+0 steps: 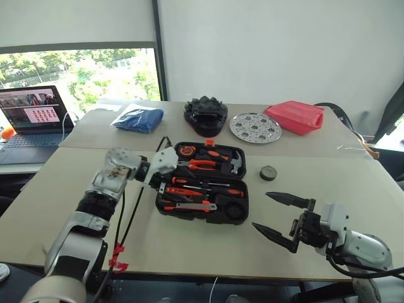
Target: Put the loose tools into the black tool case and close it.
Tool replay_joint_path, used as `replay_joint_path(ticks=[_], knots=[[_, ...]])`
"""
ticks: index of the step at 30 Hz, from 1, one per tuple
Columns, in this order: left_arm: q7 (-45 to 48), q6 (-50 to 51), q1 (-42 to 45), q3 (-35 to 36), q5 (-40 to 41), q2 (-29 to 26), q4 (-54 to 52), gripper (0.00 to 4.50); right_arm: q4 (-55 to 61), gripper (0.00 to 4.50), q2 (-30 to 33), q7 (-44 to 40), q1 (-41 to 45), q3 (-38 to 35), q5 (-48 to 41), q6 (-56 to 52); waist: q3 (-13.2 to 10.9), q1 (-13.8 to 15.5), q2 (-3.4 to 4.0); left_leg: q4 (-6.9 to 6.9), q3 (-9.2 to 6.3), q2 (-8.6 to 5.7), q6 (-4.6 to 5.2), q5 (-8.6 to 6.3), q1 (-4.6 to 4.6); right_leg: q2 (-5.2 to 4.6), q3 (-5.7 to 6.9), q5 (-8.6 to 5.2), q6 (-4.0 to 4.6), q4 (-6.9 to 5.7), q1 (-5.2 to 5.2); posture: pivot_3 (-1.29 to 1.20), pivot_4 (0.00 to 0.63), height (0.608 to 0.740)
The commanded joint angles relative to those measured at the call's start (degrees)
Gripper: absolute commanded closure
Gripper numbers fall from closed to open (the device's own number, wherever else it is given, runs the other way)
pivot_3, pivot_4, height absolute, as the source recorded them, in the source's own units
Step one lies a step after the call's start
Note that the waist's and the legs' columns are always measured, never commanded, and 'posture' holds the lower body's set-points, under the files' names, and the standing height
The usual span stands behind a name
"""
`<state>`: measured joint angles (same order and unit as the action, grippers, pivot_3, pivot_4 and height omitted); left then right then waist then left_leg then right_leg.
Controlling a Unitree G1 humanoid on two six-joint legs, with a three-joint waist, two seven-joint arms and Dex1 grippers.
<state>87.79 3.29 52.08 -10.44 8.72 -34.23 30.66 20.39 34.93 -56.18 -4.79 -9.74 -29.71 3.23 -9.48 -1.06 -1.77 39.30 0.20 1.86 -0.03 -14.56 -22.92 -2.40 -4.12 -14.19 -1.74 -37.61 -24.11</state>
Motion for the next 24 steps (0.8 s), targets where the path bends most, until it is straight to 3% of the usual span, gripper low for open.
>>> replay_joint_path(ticks=[1, 8, 24], knots=[[0.9, -3.1, -1.3, 2.7, 1.5, -2.5, -0.2, 1.99, 1.1, 0.00, -0.4, 0.3, -0.1, -0.5, -0.2, 0.9, 0.0, 0.0, 0.00, 0.00, 0.00, 0.00, 0.00, 0.00, 0.00, 0.00, 0.00, 0.00, 0.00, 0.00, 0.00, 0.00, 0.150, 0.740], [0.7, -5.4, -6.6, 3.6, 2.2, -2.7, -2.5, 4.44, 1.8, 0.00, -1.3, 0.5, -1.3, -0.5, 0.0, 1.1, 0.0, 0.3, 0.00, 0.02, 0.00, -0.01, 0.00, 0.00, -0.02, -0.02, 0.01, 0.00, 0.00, 0.00, 0.01, 0.00, 0.150, 0.740], [-5.8, -9.3, -10.3, -2.3, -6.3, -0.7, 0.2, 4.44, 1.8, 0.00, -1.6, 0.7, -0.9, -0.4, 0.1, 0.8, 0.0, 0.2, 0.03, 0.03, 0.00, 0.00, 0.00, 0.00, 0.06, -0.02, 0.01, 0.00, 0.01, -0.04, 0.09, 0.00, 0.150, 0.740]])
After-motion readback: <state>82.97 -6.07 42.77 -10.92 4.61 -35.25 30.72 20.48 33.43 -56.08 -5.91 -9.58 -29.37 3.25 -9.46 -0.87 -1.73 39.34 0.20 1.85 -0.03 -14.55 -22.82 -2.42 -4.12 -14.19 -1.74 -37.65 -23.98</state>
